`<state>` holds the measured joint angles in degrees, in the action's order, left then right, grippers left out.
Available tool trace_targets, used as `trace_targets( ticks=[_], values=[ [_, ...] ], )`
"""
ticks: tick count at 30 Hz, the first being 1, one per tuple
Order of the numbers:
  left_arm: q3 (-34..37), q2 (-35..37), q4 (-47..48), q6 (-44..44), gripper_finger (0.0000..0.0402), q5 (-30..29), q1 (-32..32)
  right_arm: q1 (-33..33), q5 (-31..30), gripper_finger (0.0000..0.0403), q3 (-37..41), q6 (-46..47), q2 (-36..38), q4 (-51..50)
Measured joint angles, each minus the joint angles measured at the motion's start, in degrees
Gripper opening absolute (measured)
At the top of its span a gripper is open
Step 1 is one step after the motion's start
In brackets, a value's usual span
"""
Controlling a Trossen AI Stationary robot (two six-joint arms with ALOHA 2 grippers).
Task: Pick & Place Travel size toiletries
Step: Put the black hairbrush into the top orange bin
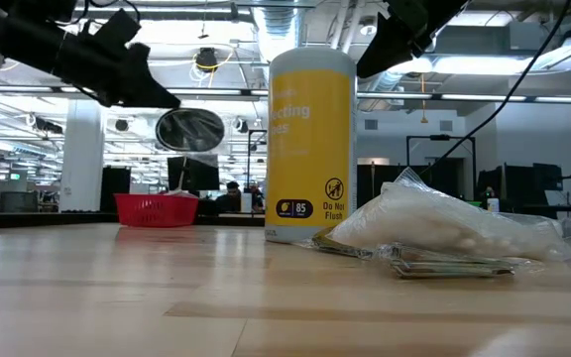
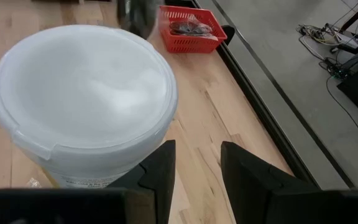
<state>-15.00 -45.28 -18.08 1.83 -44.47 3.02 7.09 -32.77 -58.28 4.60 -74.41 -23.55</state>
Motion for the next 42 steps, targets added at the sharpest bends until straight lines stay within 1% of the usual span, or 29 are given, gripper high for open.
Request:
trace_targets(
  ticks=[3,7,9,13,16,22,25,28,32,35,39,42],
  values=[
    [0.0,0.4,0.8,-1.8,0.0000,-5.0,-1.4,0.0,0.0,0.0118,0.0,0.0,0.0,0.0],
    [0.0,0.2,1.4,-5.9,0.0000,-10.8,-4.9,0.0,0.0,0.0118,0.0,0.0,0.0,0.0],
    [0.0,0.2,1.3,-6.8,0.0000,-11.6,-7.2,0.0,0.0,0.0118,0.0,0.0,0.0,0.0],
    [0.0,0.2,1.5,-7.0,0.0000,-11.6,-12.2,0.0,0.0,0.0118,0.0,0.0,0.0,0.0],
    [0.0,0.2,1.7,-6.2,0.0000,-8.7,-16.5,0.0,0.0,0.0118,0.0,0.0,0.0,0.0],
    [0.0,-0.5,2.1,-4.2,0.0000,-0.3,-25.5,0.0,0.0,0.0118,0.0,0.0,0.0,0.0],
    [0.0,-1.9,2.9,-2.8,0.0000,2.7,-29.7,0.0,0.0,0.0118,0.0,0.0,0.0,0.0],
    [0.0,-3.9,2.6,-0.7,0.0000,7.0,-33.5,0.0,0.0,0.0118,0.0,0.0,0.0,0.0],
    [0.0,-6.5,2.6,1.3,0.0000,10.5,-37.5,0.0,0.0,0.0118,0.0,0.0,0.0,0.0],
    [0.0,-8.1,2.2,1.7,0.0000,12.6,-40.1,0.0,0.0,0.0118,0.0,0.0,0.0,0.0],
    [0.0,-9.9,0.3,2.1,0.0000,16.8,-43.4,0.0,0.0,0.0118,0.0,0.0,0.0,0.0],
    [0.0,-11.4,-0.7,3.0,0.0000,17.9,-45.2,0.0,0.0,0.0118,0.0,0.0,0.0,0.0]
  ],
)
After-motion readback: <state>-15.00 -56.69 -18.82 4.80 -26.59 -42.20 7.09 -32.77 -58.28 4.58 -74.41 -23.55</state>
